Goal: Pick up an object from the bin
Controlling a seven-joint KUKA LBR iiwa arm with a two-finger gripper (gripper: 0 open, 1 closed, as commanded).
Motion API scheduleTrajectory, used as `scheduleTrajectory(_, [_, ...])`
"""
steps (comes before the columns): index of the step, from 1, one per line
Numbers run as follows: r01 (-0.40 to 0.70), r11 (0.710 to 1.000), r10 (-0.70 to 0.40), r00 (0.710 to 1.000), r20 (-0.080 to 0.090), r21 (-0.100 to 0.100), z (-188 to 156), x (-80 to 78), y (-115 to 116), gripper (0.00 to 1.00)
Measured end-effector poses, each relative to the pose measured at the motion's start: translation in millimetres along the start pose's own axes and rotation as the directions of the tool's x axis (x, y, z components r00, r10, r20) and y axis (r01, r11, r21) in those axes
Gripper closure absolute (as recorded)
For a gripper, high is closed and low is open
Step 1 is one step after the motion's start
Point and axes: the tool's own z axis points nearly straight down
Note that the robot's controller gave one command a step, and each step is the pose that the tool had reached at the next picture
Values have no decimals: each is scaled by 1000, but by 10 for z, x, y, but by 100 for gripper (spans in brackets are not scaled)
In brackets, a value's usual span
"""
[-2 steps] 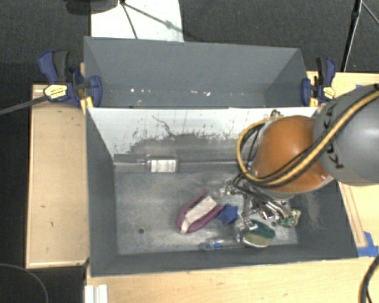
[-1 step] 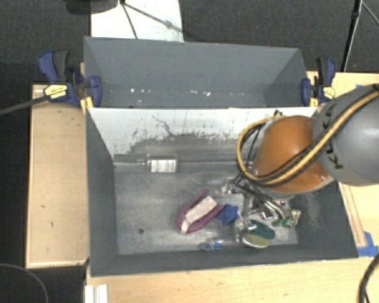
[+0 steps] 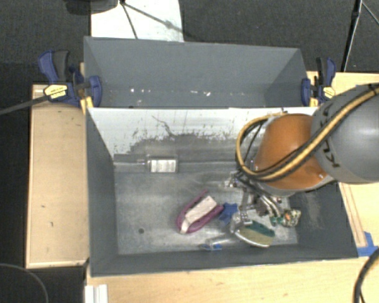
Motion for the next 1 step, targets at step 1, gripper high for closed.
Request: scheduleTrajectory(1, [64,998,-64,998,-5,-4,162,-67,-125,0])
